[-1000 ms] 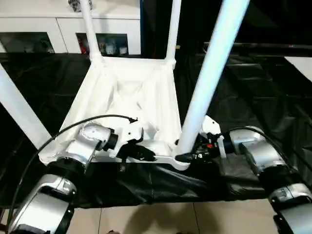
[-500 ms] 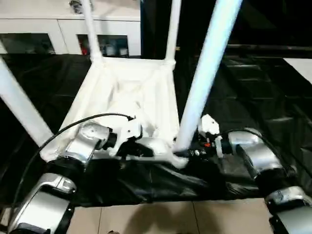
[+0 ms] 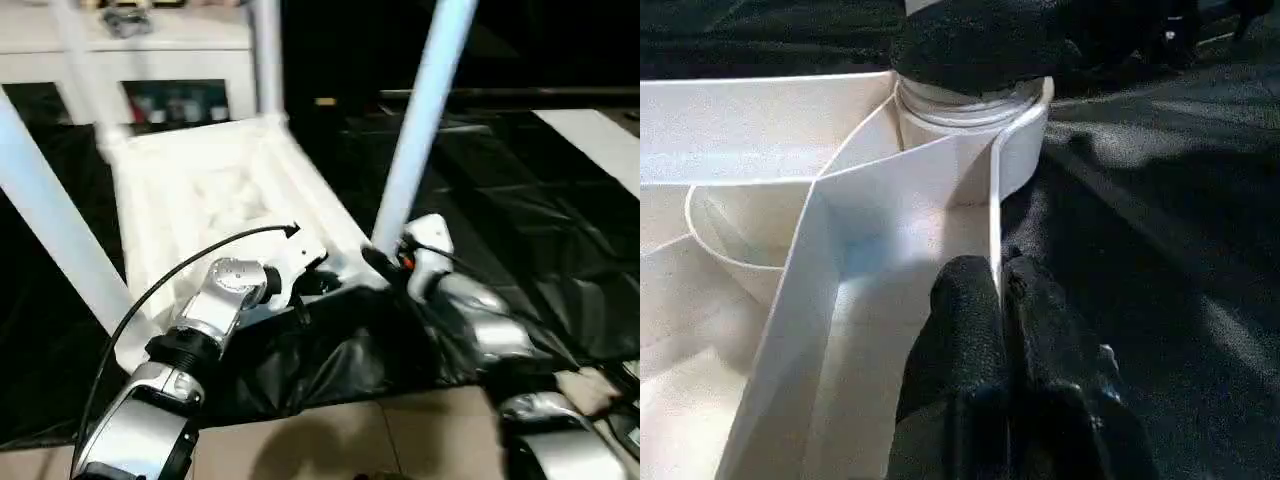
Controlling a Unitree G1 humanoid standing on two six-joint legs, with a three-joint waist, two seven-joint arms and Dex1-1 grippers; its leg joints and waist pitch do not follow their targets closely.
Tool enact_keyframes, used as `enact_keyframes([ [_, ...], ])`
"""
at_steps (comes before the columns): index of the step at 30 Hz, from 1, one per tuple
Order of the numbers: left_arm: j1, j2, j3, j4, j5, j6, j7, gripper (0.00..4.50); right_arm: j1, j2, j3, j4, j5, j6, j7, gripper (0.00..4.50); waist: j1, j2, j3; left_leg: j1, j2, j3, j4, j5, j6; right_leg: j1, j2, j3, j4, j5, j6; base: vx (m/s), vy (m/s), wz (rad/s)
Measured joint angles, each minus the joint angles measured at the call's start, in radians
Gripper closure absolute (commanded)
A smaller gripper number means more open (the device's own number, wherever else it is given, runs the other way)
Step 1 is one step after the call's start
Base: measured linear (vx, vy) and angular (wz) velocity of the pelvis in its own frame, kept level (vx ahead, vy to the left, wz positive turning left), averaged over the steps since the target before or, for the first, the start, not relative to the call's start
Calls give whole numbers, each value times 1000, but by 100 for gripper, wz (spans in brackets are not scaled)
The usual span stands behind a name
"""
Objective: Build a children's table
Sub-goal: Rotate leg to tighten
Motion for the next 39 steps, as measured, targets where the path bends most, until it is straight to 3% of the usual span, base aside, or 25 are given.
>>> enact_keyframes([
  [3, 0, 12, -9, 0, 4, -21, -10, 450, 0, 7, 3, -4, -13, -6, 10, 176, -3, 0, 0, -1, -1, -6, 0, 0, 0, 1, -7, -12, -4, 0, 0, 0, 0, 0],
  [5, 1, 28, -21, -3, 4, -47, -40, 450, 5, -15, 13, -13, -14, -6, 61, 138, -1, -2, 0, -1, -4, -5, -2, 0, 0, 1, -10, -12, -4, 0, 0, 0, 0, 0],
  [9, 9, 66, -40, -14, -8, -98, -117, 450, 23, -74, 55, -13, -23, -25, 177, 128, 5, -6, 0, -2, -7, -3, -8, -1, 2, 0, -13, -9, -1, 1, -2, 0, 0, 0],
  [14, 23, 148, -51, -31, -44, -167, -309, 450, 59, -171, 127, -89, -11, -27, 461, 128, 30, -7, 0, -1, -5, 2, -18, -2, 2, -1, -13, -6, 7, 4, -5, 32, -16, 7],
  [21, 21, 193, -60, -24, -74, -205, -454, 450, 66, -220, 163, -133, 37, 13, 703, 128, 63, -7, 0, 0, 6, 15, -19, -6, -2, -3, -12, -7, 20, -10, -3, 8, -4, 1],
  [26, 15, 199, -75, -12, -83, -225, -528, 450, 59, -228, 192, -134, 50, 31, 803, 179, 78, -7, 0, 1, 6, 17, -17, -6, -2, -2, -13, -6, 21, -10, -3, 0, 0, 0],
  [39, 2, 198, -77, 11, -91, -228, -564, 450, 55, -227, 199, -133, 54, 51, 857, 198, 86, -8, 0, 1, 6, 18, -17, -6, -3, -2, -13, -5, 22, -10, -3, 0, 0, 0],
])
